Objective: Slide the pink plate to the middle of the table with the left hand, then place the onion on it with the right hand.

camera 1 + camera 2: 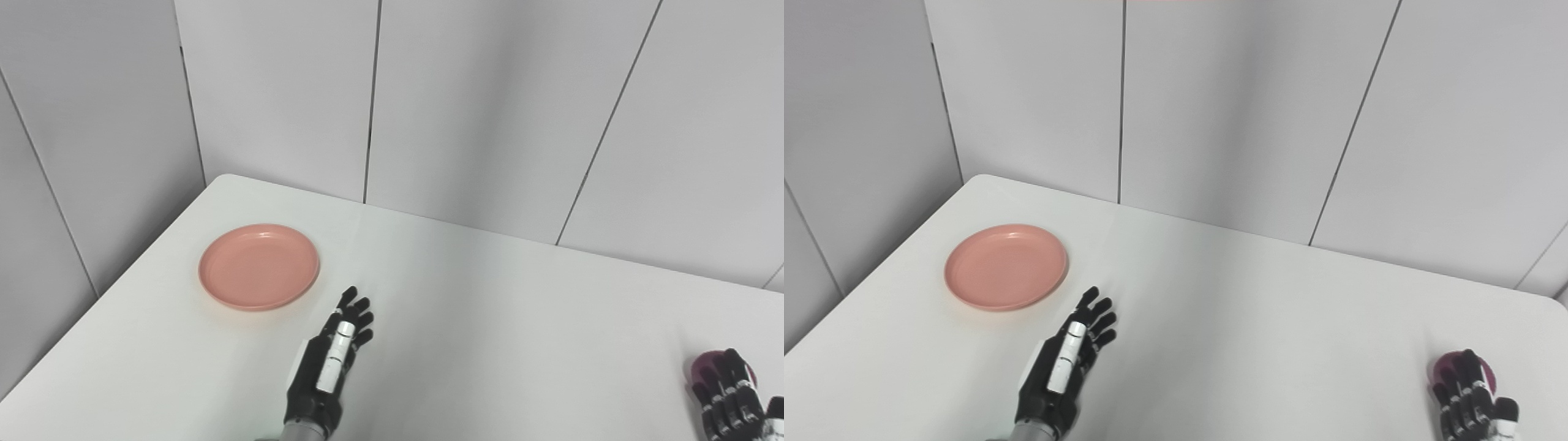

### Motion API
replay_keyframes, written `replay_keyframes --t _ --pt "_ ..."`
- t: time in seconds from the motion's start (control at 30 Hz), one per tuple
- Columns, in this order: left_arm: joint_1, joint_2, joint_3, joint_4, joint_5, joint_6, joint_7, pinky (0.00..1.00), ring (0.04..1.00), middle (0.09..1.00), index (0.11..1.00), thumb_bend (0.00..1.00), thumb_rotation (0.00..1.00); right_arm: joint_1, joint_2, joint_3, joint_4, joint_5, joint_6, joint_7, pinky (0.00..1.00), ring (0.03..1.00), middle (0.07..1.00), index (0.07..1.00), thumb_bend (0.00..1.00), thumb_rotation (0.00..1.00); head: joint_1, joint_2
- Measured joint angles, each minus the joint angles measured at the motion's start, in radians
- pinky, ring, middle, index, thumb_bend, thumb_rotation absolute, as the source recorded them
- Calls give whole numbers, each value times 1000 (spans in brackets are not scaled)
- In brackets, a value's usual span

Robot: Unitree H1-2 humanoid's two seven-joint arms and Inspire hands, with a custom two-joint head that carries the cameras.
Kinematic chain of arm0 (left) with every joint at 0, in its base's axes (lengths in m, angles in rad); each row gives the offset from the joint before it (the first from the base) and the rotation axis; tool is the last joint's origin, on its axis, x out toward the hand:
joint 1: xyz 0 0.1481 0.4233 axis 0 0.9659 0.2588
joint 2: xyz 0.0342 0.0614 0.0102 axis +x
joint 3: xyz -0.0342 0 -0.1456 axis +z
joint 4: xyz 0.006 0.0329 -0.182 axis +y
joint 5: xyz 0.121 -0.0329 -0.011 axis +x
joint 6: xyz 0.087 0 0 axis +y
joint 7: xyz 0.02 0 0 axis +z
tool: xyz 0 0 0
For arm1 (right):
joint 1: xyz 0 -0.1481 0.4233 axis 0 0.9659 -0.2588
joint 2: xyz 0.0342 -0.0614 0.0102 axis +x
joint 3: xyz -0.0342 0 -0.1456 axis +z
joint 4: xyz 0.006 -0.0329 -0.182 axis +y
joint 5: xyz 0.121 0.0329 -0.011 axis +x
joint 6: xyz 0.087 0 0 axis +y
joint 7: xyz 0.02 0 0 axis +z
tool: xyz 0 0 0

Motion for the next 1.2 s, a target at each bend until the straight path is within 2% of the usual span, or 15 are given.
replay_keyframes --t 0.13,0.2,0.3,0.47,0.73,0.87,1.03,1.2 --pt "-41 30 18 -74 -14 115 -15 907 896 902 914 735 860 0 0 -2 0 0 -1 0 1000 1000 1000 1000 784 1000 6 -5" --pt "-100 87 34 -105 -17 162 -31 928 887 897 923 725 908 0 0 -2 0 1 -1 0 1000 1000 1000 1000 780 1000 8 -6" --pt "-180 154 63 -112 -24 211 -43 918 886 894 923 755 926 -1 0 -2 0 1 -1 0 1000 1000 1000 1000 766 1000 6 -6" --pt "-243 226 93 -111 -37 263 -60 910 897 890 899 811 926 -1 -2 -2 1 1 -1 5 1000 1000 1000 1000 765 1000 6 -5" --pt "-360 304 179 -54 -81 267 -87 838 828 852 874 858 879 -2 -3 -2 1 0 -1 6 1000 1000 1000 1000 772 1000 8 -6" --pt "-408 332 223 -11 -117 266 -91 829 826 840 872 896 876 -5 -5 -2 4 0 -1 6 1000 1000 1000 1000 771 1000 9 -11" --pt "-446 382 261 59 -125 260 -110 826 827 839 863 898 897 -14 -10 -2 17 0 -1 7 1000 1000 998 1000 766 1000 8 -11" --pt "-481 435 306 168 -123 199 -118 804 830 840 871 907 885 -15 -12 -2 21 0 -2 7 1000 1000 995 1000 767 1000 5 -12"
